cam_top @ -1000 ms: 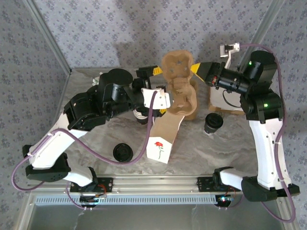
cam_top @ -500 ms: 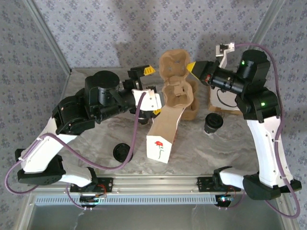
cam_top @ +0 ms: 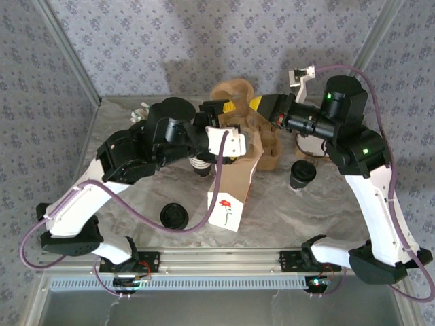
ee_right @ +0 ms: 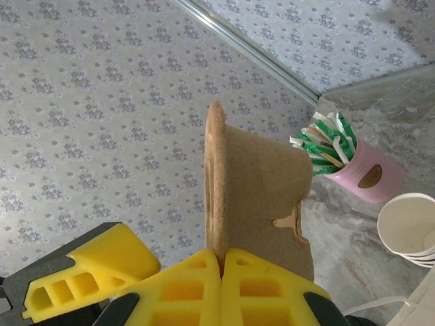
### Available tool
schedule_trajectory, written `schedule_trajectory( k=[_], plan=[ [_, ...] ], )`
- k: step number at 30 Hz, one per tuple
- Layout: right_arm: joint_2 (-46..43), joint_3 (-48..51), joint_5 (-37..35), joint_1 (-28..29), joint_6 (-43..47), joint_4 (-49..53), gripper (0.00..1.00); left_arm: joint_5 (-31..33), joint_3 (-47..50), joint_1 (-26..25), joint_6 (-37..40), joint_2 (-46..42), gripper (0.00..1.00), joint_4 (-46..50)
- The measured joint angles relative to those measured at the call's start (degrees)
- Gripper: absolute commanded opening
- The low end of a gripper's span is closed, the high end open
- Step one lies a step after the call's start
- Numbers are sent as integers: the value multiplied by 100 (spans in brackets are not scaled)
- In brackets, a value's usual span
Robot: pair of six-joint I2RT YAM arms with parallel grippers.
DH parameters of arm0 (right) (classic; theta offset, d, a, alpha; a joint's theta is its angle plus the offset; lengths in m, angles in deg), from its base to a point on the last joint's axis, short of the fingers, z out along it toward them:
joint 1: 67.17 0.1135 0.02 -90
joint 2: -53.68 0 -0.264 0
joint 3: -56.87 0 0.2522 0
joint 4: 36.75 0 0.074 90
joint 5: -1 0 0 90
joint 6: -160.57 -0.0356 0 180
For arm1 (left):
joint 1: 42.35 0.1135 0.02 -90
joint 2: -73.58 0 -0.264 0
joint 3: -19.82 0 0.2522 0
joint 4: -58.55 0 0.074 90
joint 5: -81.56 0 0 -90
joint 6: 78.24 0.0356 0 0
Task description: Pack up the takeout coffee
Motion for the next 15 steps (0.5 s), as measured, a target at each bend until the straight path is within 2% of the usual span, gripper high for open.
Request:
schedule_trajectory(
  k=[4,11,15],
  plan=[
    [0,9,-24,90,46,74,0,-48,-363,11,-63,247,78,315],
    [0,9,-48,116,107,114,0,-92,-378,55,-170,267,70,680],
    [0,9,-55,129,107,114,0,-114,-378,96,-258,299,68,813]
  ],
)
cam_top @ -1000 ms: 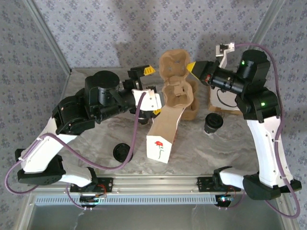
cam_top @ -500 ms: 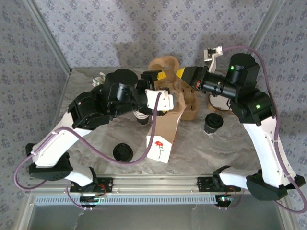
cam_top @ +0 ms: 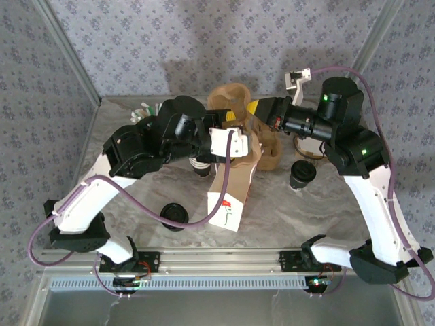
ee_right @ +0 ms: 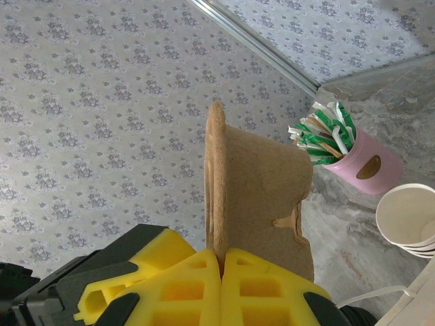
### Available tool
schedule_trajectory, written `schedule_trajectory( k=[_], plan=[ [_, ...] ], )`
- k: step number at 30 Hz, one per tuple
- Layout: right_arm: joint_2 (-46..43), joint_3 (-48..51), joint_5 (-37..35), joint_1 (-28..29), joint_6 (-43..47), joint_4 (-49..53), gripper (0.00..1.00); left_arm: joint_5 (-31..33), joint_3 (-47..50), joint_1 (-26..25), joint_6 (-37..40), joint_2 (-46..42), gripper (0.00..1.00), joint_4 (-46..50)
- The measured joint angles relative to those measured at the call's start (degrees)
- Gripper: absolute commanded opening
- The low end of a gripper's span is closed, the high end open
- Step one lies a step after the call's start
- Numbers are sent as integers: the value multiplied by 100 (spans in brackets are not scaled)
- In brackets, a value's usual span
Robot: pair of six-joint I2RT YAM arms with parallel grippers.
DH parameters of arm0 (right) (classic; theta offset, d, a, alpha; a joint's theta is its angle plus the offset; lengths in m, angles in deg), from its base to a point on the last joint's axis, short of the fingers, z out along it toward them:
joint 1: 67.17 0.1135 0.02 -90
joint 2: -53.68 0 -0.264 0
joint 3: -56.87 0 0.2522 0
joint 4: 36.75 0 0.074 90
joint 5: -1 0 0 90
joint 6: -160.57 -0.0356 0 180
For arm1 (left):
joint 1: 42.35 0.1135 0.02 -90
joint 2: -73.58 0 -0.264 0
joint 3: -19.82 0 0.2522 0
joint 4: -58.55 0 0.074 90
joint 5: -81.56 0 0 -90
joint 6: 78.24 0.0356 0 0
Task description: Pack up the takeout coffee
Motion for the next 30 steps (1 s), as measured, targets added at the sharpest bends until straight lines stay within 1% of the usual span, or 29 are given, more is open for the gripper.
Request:
schedule_trajectory(
  k=[5,10,18,21,24,27,30],
  plan=[
    [0,55,4,66,0,-7,0,-15,0,0,-17,59,68,7],
    [-2,85,7,94,0,-4,0,28,2,0,-11,129,61,11],
    [-7,107,15,94,0,-9,0,269,39,2,4,133,53,-9],
    [-9,129,22,94,0,-17,0,319,42,2,4,133,52,-15],
    [-11,142,22,94,0,-15,2,348,44,2,4,133,50,-55],
    [-28,151,22,94,-2,-20,3,372,44,0,7,133,45,-72],
    [-61,184,22,94,-2,-50,4,396,44,0,4,133,42,-83]
  ],
)
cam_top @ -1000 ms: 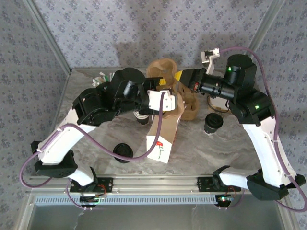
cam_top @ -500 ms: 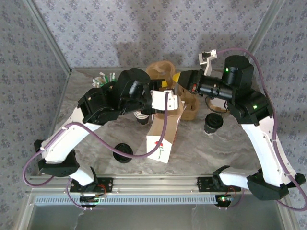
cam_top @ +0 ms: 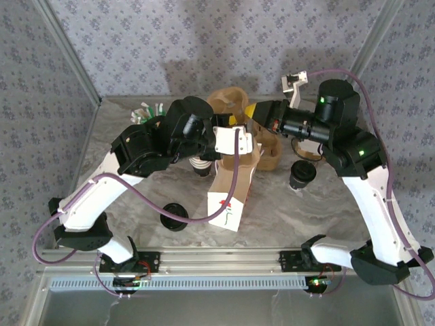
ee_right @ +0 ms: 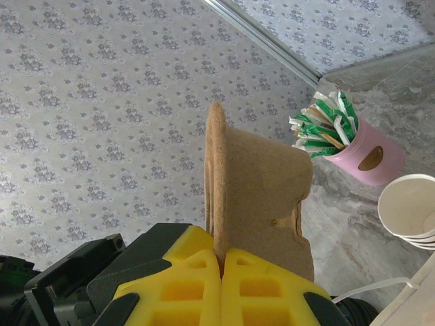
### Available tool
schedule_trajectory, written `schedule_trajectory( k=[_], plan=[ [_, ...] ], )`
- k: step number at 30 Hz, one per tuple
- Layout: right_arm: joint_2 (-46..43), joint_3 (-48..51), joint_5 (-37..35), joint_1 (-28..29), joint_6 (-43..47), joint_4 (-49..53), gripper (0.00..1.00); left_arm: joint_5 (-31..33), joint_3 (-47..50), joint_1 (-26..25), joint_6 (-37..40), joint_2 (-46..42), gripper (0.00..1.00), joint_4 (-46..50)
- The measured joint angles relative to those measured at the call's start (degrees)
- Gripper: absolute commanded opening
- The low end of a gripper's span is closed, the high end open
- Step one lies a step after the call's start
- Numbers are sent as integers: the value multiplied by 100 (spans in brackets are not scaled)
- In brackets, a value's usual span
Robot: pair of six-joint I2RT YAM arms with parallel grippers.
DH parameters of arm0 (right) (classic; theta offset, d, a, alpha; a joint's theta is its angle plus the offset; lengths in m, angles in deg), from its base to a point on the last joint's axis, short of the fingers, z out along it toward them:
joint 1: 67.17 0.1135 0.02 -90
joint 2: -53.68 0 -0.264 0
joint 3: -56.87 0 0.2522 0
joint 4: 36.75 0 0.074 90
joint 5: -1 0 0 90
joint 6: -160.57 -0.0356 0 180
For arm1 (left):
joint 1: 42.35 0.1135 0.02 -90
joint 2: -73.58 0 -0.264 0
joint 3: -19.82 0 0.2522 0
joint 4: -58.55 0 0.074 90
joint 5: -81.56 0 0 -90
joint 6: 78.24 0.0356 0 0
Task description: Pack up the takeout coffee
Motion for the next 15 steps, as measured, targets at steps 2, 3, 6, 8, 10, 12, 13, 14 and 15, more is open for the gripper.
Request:
schedule_trajectory(
  k=[2,3,6,8,10,12,13,14,15],
  plan=[
    [-11,9,-2,0,0,-9,6,20,0,2,-2,0,41,-15],
    [-15,15,-2,0,0,-9,6,22,0,0,0,0,41,-13],
    [-20,33,-2,-2,0,-39,8,22,0,0,-2,0,40,-13],
    [-20,35,0,-2,0,-48,8,22,2,0,-2,0,39,-13],
    [-20,35,-2,-2,0,-48,8,22,2,0,-2,0,38,-13],
    [-20,37,-2,-2,0,-48,9,24,4,0,-2,0,38,-15],
    [-20,37,-2,-2,0,-48,9,35,7,0,-2,0,37,-17],
    [-20,37,-2,-2,-2,-48,11,42,13,0,-4,0,36,-31],
    [-20,37,-2,-2,-9,-48,12,46,26,0,-9,0,35,-48]
  ],
)
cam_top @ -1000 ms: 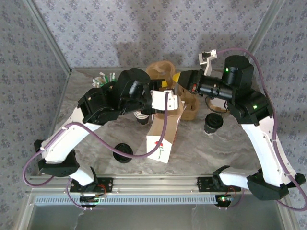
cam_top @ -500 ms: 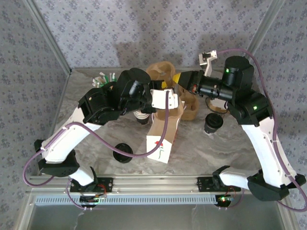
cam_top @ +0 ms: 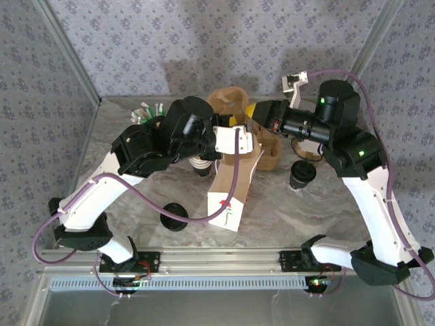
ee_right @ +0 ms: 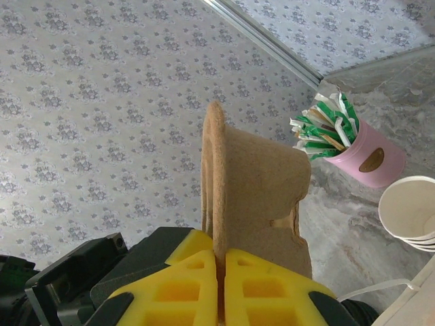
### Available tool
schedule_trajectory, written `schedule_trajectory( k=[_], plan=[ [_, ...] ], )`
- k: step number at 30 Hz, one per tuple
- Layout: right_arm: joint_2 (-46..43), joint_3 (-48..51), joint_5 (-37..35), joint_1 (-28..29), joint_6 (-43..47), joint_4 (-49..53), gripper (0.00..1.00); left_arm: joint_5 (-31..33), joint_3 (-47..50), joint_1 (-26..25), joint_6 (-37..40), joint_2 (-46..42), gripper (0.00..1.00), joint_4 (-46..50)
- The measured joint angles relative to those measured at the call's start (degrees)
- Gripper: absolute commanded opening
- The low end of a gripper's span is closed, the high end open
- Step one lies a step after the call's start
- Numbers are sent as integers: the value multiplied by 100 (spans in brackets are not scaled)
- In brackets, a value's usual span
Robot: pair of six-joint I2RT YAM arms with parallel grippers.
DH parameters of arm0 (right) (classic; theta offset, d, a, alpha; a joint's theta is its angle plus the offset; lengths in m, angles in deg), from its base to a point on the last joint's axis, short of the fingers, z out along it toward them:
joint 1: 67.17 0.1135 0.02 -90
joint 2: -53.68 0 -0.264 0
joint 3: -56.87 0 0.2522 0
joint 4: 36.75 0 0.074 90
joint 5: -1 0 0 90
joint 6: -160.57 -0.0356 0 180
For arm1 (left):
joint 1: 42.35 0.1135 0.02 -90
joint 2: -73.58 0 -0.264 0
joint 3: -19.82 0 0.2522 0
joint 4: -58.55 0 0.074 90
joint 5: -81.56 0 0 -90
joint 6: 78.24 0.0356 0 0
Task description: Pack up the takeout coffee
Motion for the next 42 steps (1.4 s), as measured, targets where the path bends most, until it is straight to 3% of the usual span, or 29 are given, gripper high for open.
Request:
schedule_trajectory(
  k=[2,6,10,18,23,31,42],
  plan=[
    [0,4,0,0,-2,0,14,17,20,0,-4,0,32,-28],
    [-2,15,7,-15,-35,2,29,39,31,0,2,4,31,-61],
    [-20,9,20,-105,13,33,33,42,50,2,4,7,32,-83],
    [-282,-190,-402,-634,190,968,34,149,50,-66,2,4,35,-33],
    [-553,-131,-667,-667,227,1773,33,234,50,-247,-17,-13,35,184],
    [-1071,852,-839,-439,-22,2140,33,413,87,-286,-101,-343,37,531],
    [-721,1322,-1126,393,-476,1705,36,420,341,-286,-153,-605,38,527]
  ],
)
